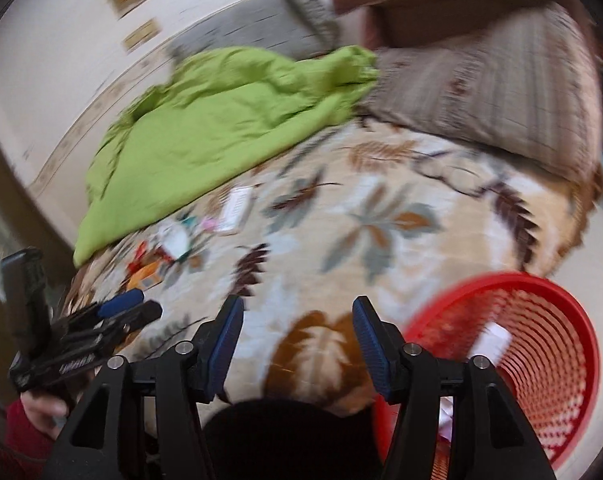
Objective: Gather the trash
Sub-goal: 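Move both open grippers back toward the trash on the bed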
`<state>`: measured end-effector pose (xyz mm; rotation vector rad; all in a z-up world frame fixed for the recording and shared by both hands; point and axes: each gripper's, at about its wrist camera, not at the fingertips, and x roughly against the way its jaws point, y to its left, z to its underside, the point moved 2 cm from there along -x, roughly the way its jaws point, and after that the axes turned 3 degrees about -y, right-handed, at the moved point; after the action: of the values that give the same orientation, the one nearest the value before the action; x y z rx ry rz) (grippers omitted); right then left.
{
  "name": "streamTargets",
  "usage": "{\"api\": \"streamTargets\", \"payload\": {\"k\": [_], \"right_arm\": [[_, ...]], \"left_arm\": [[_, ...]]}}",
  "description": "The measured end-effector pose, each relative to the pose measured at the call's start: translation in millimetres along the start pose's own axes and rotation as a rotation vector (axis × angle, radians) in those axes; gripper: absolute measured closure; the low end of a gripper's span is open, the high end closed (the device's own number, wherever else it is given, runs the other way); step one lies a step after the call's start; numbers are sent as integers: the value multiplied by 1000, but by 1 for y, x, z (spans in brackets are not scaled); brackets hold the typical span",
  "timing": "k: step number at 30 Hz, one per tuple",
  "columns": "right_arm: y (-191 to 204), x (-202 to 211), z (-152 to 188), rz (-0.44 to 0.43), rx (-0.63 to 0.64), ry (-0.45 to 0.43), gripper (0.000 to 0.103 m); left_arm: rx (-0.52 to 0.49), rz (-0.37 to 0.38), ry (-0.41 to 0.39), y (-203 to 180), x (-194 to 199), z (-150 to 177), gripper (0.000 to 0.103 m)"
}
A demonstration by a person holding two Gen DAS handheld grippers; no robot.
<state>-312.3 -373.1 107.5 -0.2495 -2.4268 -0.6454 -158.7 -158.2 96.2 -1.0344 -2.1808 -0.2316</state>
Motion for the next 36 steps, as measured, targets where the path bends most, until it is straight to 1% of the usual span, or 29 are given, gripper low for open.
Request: {"api": "streamTargets", "payload": {"k": [3, 5, 9, 10, 12, 14, 16, 17, 21, 23, 26, 28, 32, 34, 36], "right_arm": [[29, -20, -8, -42, 62, 32, 39], [41, -31, -12, -66, 78, 48, 38], [68, -53, -17, -121, 105, 68, 38], [72, -56, -19, -126, 112, 70, 38], [80, -64, -18, -134, 131, 79, 38], [82, -70, -18, -132, 140, 82, 38], [80, -75, -19, -130, 129, 90, 38], [77, -76, -20, -126, 121, 93, 38], [68, -84, -19, -101, 99, 114, 38], [65, -87, -18, -93, 92, 126, 38], [62, -91, -15, -87, 83, 139, 38], [62, -92, -13, -91, 81, 142, 38], [63, -93, -11, -97, 83, 147, 38], [65, -95, -10, -106, 84, 151, 38], [69, -97, -9, -112, 91, 151, 38]], "left_arm": [[62, -74, -7, 50, 4, 2, 34], [108, -127, -11, 85, 6, 1, 33], [165, -186, 3, 150, -1, -3, 31], [162, -174, 16, 165, -6, -6, 30], [167, -183, 47, 189, -18, -11, 30], [170, -154, 78, 209, -31, -16, 30], [172, -143, 108, 228, -47, -19, 30], [175, -125, 117, 235, -53, -20, 30], [206, -100, 133, 257, -79, -29, 30], [220, -129, 131, 269, -89, -33, 29], [254, -137, 186, 283, -105, -32, 29], [236, -124, 189, 282, -102, -32, 29], [196, -25, 229, 262, -84, -17, 29], [175, 0, 237, 249, -75, -7, 29], [157, -3, 227, 233, -67, 2, 29]]}}
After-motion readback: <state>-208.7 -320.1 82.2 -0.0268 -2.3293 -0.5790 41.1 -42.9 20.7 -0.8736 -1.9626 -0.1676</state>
